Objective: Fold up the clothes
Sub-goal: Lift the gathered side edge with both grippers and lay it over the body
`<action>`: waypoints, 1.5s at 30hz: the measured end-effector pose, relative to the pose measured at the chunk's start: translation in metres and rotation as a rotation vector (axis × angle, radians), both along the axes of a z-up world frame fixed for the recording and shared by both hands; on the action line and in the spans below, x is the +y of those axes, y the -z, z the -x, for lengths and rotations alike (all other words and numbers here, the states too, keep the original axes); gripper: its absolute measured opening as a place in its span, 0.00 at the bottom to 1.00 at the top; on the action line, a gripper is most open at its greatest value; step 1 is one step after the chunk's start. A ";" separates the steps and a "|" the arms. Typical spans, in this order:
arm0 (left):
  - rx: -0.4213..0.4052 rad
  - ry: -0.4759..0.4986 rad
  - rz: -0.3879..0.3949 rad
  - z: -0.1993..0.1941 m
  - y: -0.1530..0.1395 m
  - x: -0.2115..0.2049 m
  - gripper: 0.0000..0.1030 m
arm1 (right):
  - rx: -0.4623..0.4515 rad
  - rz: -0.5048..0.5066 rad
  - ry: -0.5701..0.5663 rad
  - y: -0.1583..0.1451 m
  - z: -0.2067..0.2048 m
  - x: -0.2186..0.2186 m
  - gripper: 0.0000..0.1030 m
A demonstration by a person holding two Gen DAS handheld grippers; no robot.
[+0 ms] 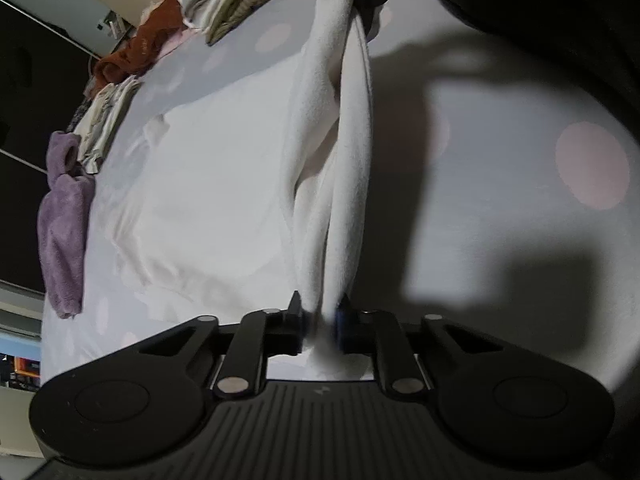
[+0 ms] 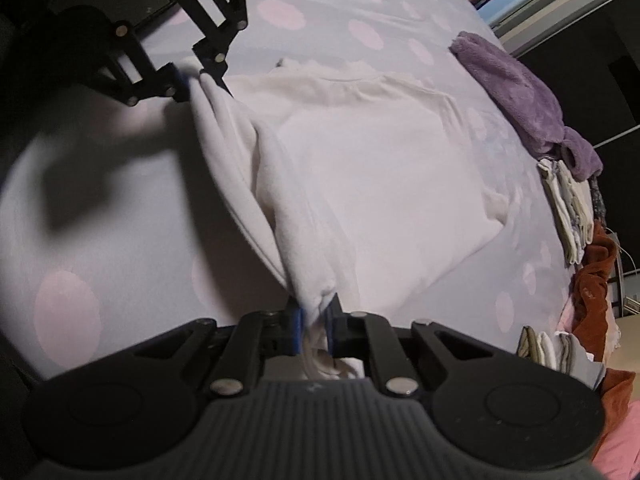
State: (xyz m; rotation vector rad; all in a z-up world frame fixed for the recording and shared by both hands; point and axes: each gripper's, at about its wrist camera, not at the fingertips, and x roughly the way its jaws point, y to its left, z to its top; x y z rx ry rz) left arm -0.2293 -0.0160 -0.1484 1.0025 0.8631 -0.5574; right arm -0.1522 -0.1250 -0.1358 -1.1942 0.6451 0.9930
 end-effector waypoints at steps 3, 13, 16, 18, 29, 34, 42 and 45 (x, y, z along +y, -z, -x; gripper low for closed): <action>0.022 0.007 0.029 -0.002 -0.010 0.005 0.08 | -0.004 0.004 -0.017 0.000 0.001 -0.001 0.12; 0.139 0.116 0.082 0.027 -0.039 0.012 0.08 | 0.127 0.056 -0.117 -0.009 0.028 -0.022 0.12; 0.175 0.160 0.070 0.035 -0.042 0.010 0.08 | 0.194 0.072 -0.142 -0.017 0.036 -0.028 0.12; 0.234 0.178 0.094 0.042 -0.045 0.010 0.08 | 0.239 0.083 -0.159 -0.023 0.042 -0.032 0.12; 0.404 0.173 0.185 0.042 -0.046 0.020 0.08 | 0.403 0.113 -0.227 -0.043 0.052 -0.036 0.12; 0.418 0.109 0.288 0.003 -0.064 0.041 0.08 | 0.437 0.059 -0.192 -0.060 0.011 -0.028 0.12; 0.443 0.140 0.341 -0.085 -0.081 0.056 0.08 | 0.539 0.079 -0.201 -0.081 -0.090 0.003 0.11; 0.473 0.108 0.361 -0.124 -0.079 0.063 0.08 | 0.589 0.121 -0.200 -0.078 -0.135 0.026 0.11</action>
